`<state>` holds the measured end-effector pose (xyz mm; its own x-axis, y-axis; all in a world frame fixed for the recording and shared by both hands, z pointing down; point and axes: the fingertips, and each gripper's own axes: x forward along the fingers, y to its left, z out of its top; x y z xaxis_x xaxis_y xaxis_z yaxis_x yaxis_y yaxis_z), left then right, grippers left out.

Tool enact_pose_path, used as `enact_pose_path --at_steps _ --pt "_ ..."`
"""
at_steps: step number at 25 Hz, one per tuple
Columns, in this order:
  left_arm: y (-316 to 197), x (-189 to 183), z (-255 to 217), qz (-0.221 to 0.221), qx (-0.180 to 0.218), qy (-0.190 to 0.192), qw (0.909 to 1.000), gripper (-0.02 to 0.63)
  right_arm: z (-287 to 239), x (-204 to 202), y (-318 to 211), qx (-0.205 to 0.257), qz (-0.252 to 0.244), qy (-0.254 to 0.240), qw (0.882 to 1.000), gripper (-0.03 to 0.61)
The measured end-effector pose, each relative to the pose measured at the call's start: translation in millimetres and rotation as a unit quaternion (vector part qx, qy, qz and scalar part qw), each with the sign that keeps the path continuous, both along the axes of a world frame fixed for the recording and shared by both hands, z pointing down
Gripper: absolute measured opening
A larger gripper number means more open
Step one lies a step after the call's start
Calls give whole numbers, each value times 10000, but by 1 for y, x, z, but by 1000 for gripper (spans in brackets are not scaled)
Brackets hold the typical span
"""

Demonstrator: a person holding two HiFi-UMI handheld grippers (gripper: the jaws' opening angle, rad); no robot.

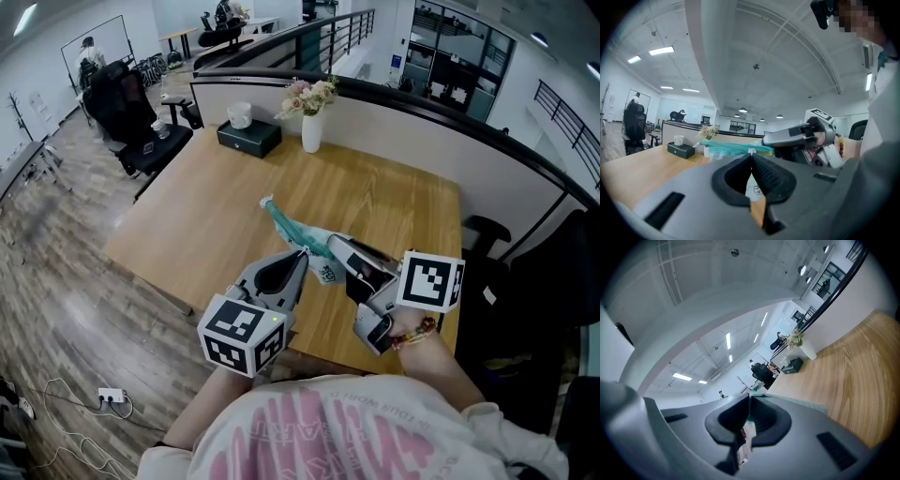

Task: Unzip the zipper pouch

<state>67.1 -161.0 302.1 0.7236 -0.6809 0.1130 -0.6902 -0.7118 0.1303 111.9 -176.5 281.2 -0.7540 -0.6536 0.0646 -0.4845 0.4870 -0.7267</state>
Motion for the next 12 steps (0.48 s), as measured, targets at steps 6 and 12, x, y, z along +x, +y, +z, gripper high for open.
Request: enact_pose_path --at_steps 6,12 --pt "-6 -10 2 -189 -31 39 9998 5 1 -2 0 18 -40 -3 10000 5" --pt "-10 -23 -1 -368 8 48 9993 5 -1 -6 1 27 -74 -16 10000 5"
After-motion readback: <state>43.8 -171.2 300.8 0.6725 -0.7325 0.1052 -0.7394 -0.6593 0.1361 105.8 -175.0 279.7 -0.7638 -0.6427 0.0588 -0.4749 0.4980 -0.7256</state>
